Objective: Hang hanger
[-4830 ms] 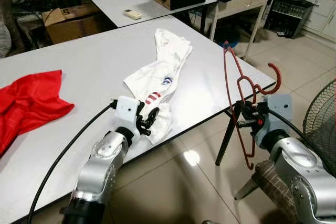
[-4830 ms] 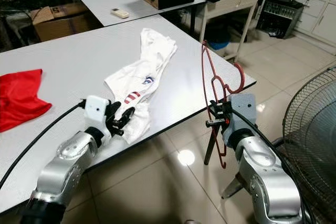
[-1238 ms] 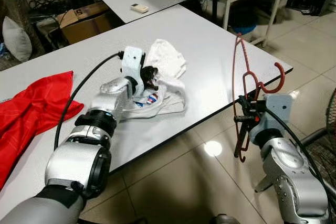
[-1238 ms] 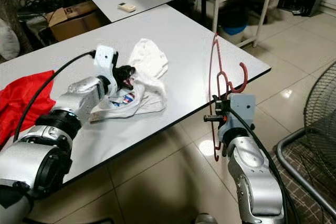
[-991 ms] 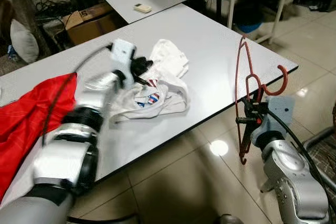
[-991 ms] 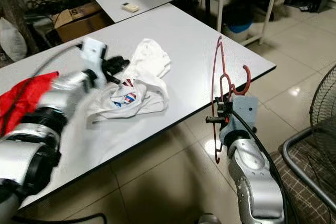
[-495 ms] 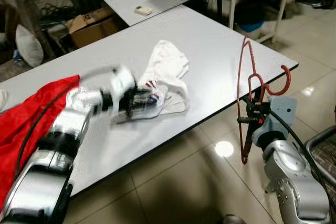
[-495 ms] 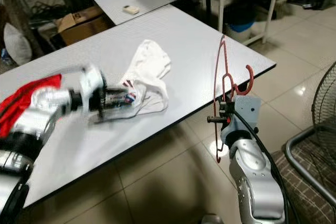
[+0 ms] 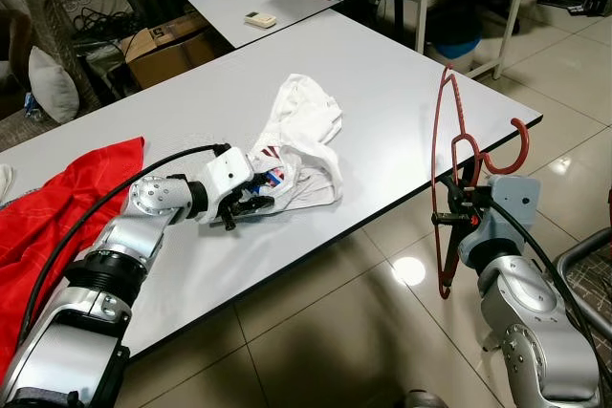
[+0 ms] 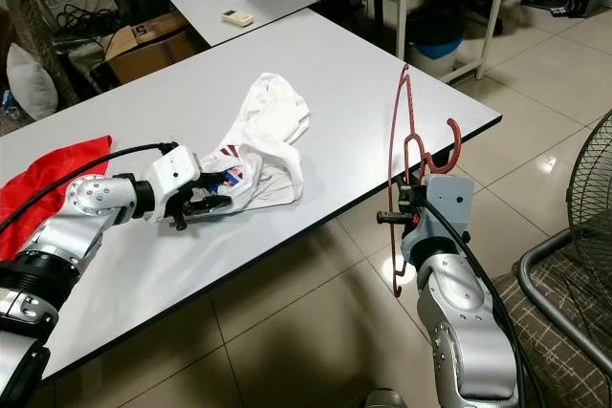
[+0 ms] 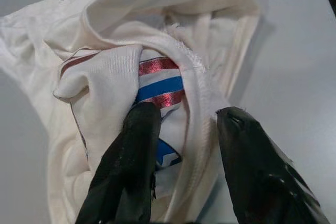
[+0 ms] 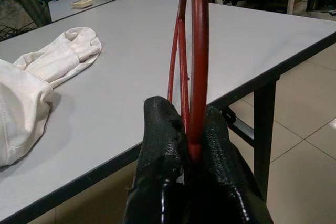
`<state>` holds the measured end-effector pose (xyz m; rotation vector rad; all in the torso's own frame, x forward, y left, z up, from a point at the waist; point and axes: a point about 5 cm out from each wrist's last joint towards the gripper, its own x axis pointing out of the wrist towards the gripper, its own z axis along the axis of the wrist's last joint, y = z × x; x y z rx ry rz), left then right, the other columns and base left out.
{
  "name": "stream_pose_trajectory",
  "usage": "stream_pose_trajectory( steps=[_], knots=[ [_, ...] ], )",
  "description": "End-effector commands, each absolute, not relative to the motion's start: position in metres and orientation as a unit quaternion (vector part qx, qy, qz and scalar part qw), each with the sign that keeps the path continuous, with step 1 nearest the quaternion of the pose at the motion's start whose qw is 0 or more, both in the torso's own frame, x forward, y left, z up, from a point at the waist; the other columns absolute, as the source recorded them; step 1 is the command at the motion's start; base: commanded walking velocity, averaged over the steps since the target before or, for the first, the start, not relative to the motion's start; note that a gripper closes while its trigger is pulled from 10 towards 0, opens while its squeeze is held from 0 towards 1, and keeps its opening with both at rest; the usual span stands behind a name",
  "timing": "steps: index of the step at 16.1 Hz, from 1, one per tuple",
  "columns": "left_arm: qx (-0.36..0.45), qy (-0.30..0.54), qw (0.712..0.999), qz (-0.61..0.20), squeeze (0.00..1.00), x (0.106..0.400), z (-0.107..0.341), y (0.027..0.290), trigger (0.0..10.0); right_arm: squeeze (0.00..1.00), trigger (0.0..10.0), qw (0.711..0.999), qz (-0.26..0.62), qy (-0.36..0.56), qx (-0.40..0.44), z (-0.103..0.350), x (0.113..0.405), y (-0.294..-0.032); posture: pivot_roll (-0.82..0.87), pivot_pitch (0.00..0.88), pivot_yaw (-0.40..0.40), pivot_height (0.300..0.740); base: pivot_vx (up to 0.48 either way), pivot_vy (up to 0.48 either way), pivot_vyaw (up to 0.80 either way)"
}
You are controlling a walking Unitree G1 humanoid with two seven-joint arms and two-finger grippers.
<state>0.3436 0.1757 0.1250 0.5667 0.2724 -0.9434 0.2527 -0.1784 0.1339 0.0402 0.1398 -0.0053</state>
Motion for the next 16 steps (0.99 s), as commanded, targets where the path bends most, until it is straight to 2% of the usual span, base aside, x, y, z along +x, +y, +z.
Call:
stream_pose_trajectory(
  steps=[1, 2, 5, 6, 7, 8, 9, 10, 11, 12, 14, 15, 16],
  knots=[
    [0.263, 0.144, 0.842, -0.448, 0.00, 0.341, 0.122, 0.181, 1.9, 0.00, 10.0, 0.998, 0.002, 0.061, 0.021, 0.138, 0.252, -0.175, -0.15, 0.000, 0.236, 0.740, 0.000, 0.000, 0.00],
    [0.257, 0.149, 0.837, -0.460, 0.00, 0.339, 0.120, 0.181, 0.0, 0.00, 10.0, 0.998, 0.001, 0.061, 0.021, 0.138, 0.252, -0.176, -0.15, 0.000, 0.237, 0.740, 0.000, 0.000, 0.00],
    [0.262, 0.155, 0.830, -0.467, 0.00, 0.336, 0.119, 0.182, 0.0, 0.00, 10.0, 0.998, -0.001, 0.061, 0.021, 0.138, 0.252, -0.176, -0.15, 0.000, 0.238, 0.740, 0.000, 0.000, 0.00],
    [0.264, 0.146, 0.838, -0.456, 0.00, 0.337, 0.122, 0.183, 0.0, 0.00, 10.0, 0.998, -0.002, 0.060, 0.021, 0.138, 0.252, -0.176, -0.15, 0.000, 0.240, 0.740, 0.000, 0.000, 0.00],
    [0.266, 0.137, 0.842, -0.449, 0.00, 0.338, 0.125, 0.184, 3.5, 0.00, 10.0, 0.998, -0.002, 0.061, 0.021, 0.138, 0.252, -0.177, -0.15, 0.000, 0.240, 0.740, 0.000, 0.000, 0.00],
    [0.265, 0.135, 0.842, -0.450, 0.00, 0.338, 0.127, 0.185, 9.7, 0.00, 10.0, 0.998, -0.002, 0.061, 0.022, 0.138, 0.252, -0.177, -0.15, 0.000, 0.240, 0.740, 0.000, 0.000, 0.00],
    [0.267, 0.137, 0.840, -0.453, 0.00, 0.337, 0.126, 0.185, 9.1, 0.00, 10.0, 0.998, -0.002, 0.061, 0.022, 0.137, 0.252, -0.176, -0.15, 0.000, 0.240, 0.740, 0.000, 0.000, 0.00],
    [0.276, 0.144, 0.836, -0.451, 0.00, 0.336, 0.120, 0.184, 8.1, 0.00, 10.0, 0.998, 0.000, 0.060, 0.022, 0.138, 0.253, -0.176, -0.15, 0.000, 0.237, 0.740, 0.000, 0.000, 0.00],
    [0.282, 0.146, 0.837, -0.446, 0.00, 0.336, 0.118, 0.183, 5.8, 0.00, 10.0, 0.998, 0.000, 0.060, 0.022, 0.138, 0.253, -0.176, -0.15, 0.000, 0.236, 0.740, 0.000, 0.000, 0.00],
    [0.283, 0.147, 0.839, -0.440, 0.00, 0.337, 0.116, 0.182, 4.9, 0.00, 10.0, 0.998, 0.000, 0.060, 0.022, 0.138, 0.253, -0.176, -0.15, 0.000, 0.236, 0.740, 0.000, 0.000, 0.00],
    [0.304, 0.150, 0.840, -0.423, 0.00, 0.338, 0.111, 0.181, 4.4, 0.00, 10.0, 0.998, 0.000, 0.059, 0.021, 0.138, 0.253, -0.176, -0.15, 0.000, 0.237, 0.740, 0.000, 0.000, 0.00],
    [0.318, 0.152, 0.840, -0.414, 0.00, 0.339, 0.110, 0.182, 4.7, 0.00, 10.0, 0.998, 0.000, 0.059, 0.021, 0.139, 0.253, -0.177, -0.15, 0.000, 0.237, 0.740, 0.000, 0.000, 0.00],
    [0.322, 0.152, 0.839, -0.411, 0.00, 0.339, 0.110, 0.182, 4.7, 0.00, 10.0, 0.998, 0.000, 0.059, 0.021, 0.139, 0.253, -0.177, -0.15, 0.000, 0.235, 0.740, 0.000, 0.000, 0.00]
  ],
)
